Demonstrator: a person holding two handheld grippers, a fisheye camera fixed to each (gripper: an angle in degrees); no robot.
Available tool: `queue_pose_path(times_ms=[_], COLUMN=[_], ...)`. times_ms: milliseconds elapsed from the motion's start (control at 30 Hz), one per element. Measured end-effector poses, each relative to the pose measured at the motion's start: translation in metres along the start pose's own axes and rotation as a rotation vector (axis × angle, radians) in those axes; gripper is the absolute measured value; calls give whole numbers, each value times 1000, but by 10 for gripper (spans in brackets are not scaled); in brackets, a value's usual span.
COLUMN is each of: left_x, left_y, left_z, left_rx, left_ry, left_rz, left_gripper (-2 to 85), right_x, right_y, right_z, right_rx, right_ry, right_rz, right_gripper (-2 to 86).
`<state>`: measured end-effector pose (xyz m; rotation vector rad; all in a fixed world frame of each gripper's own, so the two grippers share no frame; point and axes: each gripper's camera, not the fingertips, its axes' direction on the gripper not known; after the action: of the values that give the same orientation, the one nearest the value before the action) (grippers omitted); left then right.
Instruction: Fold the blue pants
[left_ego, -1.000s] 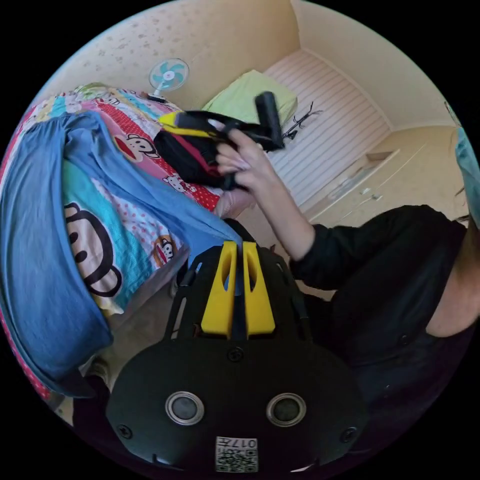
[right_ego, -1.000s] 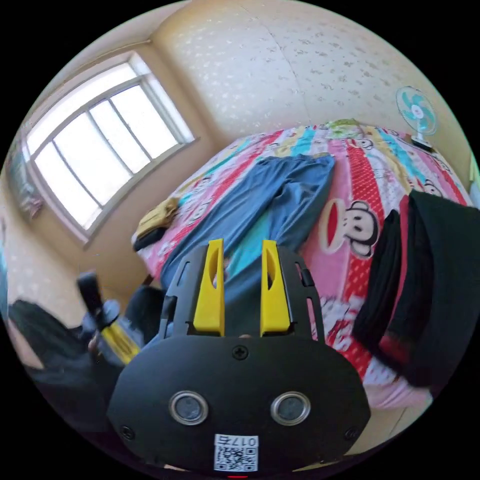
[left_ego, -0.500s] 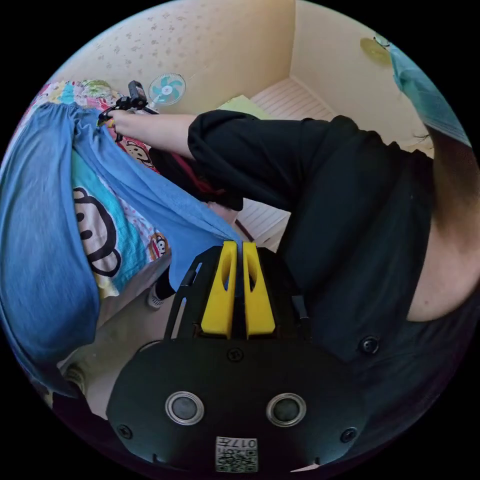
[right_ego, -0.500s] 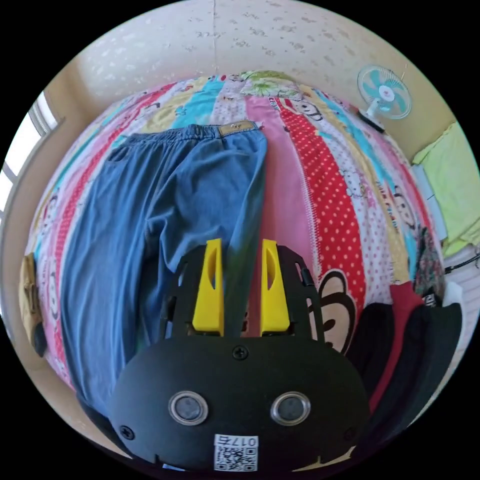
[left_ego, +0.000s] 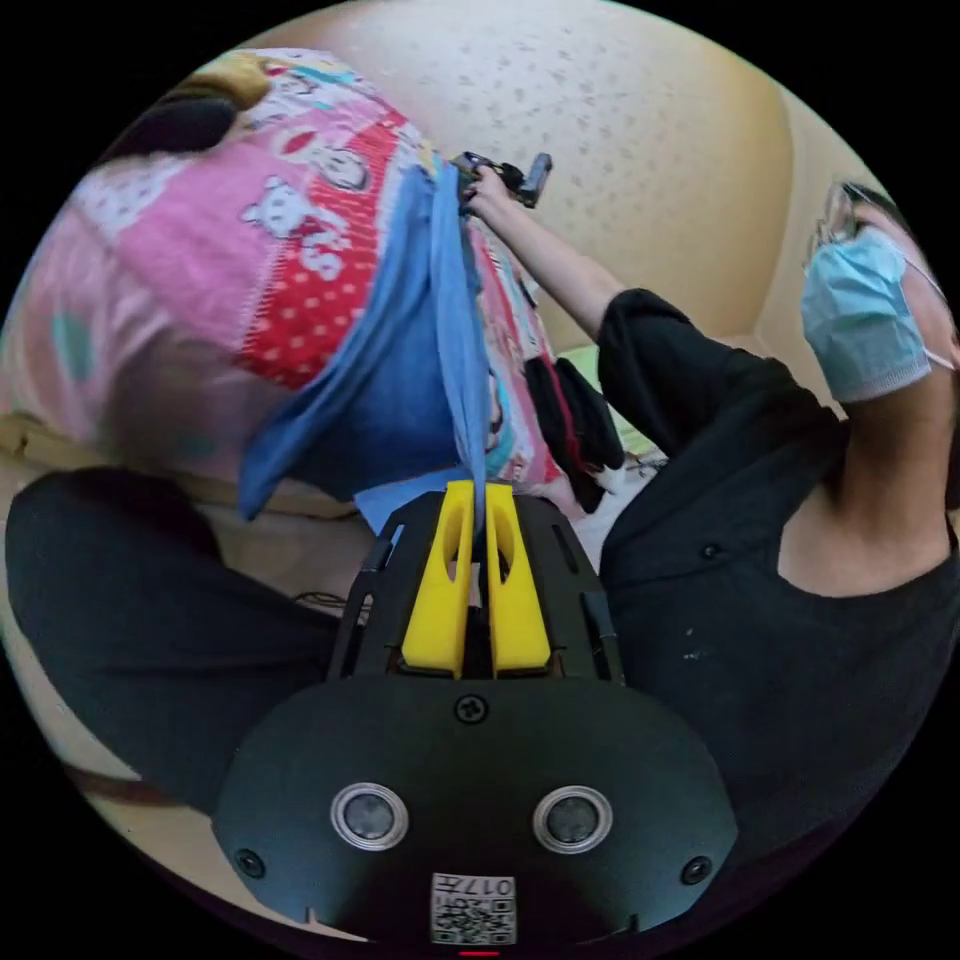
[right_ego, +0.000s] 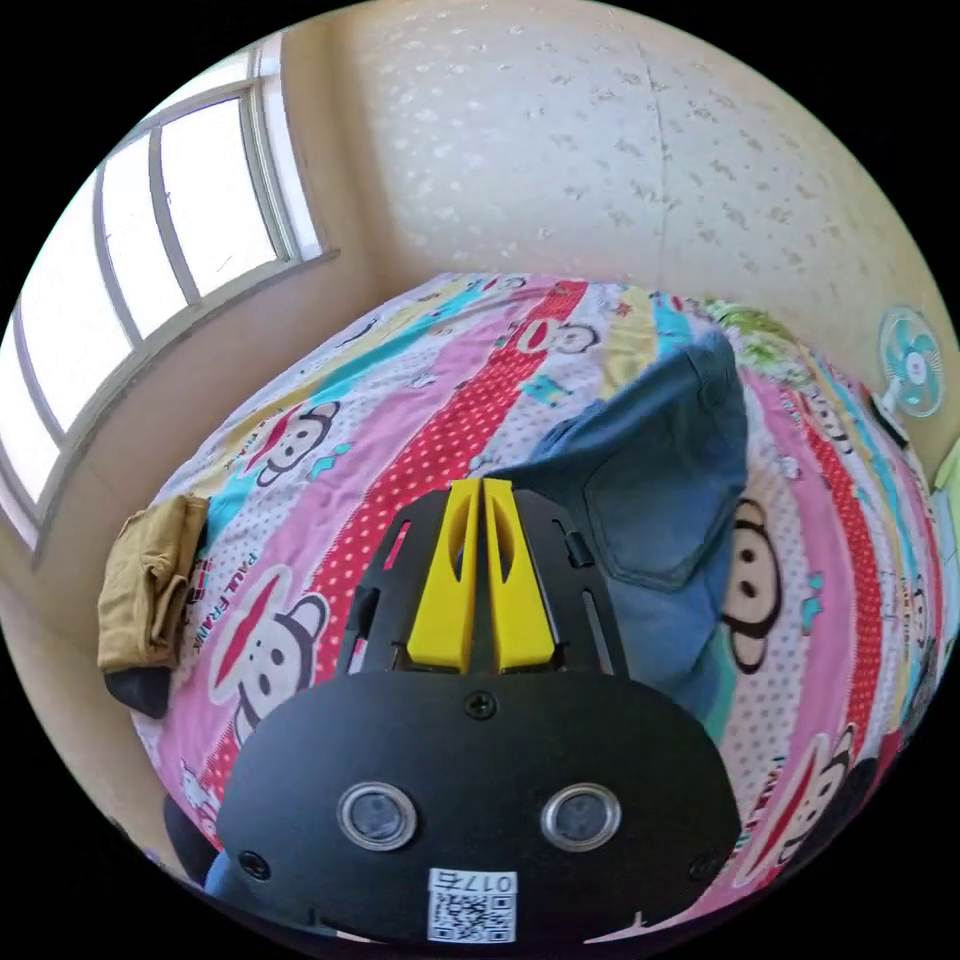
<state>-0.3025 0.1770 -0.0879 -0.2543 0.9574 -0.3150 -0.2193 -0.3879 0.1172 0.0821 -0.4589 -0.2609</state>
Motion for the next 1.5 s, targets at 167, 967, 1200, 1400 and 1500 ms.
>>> queue_pose_path(times_ms=[167, 967, 1200, 1400, 1500], left_x=[3, 0, 28, 18, 23], left_y=[0, -152, -97, -106, -141], left_z=[-5, 82, 110, 107, 78], left_rx=[-16, -44, -368, -369, -202], left_ry=[-239, -180, 54, -75, -36], left_rz=[-17, 75, 180, 115, 164], left_gripper=[48, 41, 38, 104, 133], right_x=[-8, 107, 121, 148, 178], right_y=[52, 382, 440, 470, 444], right_z=[-17, -134, -220, -214, -221], right_rx=[-40, -286, -401, -572, -478], right_ry=[26, -744, -704, -575, -650], right_rz=[-178, 110, -131, -114, -67], right_gripper=[73, 31, 23, 34, 50])
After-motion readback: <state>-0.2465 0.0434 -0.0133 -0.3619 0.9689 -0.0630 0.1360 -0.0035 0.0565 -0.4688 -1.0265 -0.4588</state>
